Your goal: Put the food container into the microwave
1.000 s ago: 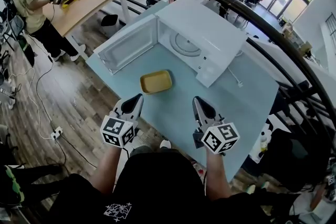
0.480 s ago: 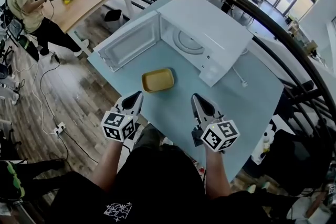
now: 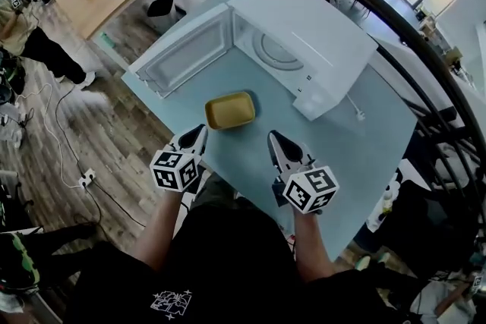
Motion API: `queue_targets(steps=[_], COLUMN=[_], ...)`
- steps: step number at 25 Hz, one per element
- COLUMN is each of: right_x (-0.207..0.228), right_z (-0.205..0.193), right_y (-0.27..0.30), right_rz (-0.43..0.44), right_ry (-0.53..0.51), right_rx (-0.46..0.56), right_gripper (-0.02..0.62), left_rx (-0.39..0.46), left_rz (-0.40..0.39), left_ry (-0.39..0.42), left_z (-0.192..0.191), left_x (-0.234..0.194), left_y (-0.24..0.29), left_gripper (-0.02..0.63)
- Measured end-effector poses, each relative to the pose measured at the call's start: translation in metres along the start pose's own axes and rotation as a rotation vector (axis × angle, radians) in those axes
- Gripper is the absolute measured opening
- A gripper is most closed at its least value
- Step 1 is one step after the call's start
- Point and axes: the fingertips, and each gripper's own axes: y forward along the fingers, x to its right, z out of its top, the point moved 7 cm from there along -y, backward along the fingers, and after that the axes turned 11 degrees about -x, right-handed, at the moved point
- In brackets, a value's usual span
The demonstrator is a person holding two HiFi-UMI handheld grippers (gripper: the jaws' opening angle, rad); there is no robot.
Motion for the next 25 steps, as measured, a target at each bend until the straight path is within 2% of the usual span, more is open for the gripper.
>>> queue_targets(steps=[9,25], right_x=[0.011,0.027], right_z=[-0.011,-0.017], right_y=[0.041,0.082], right_rz=[0.006,0.0], right_ry=[0.018,0.041], right_rx=[-0.082,-0.159], right_gripper=[0.006,0.006], left_rx=[-0.063,-0.167], left_rz=[0.017,0.019], left_ry=[-0.036,-0.072], left_z=[-0.007,-0.024], left_x=[-0.026,-0.052], left_y=[0.033,0.071], left_gripper=[0.008,0.008])
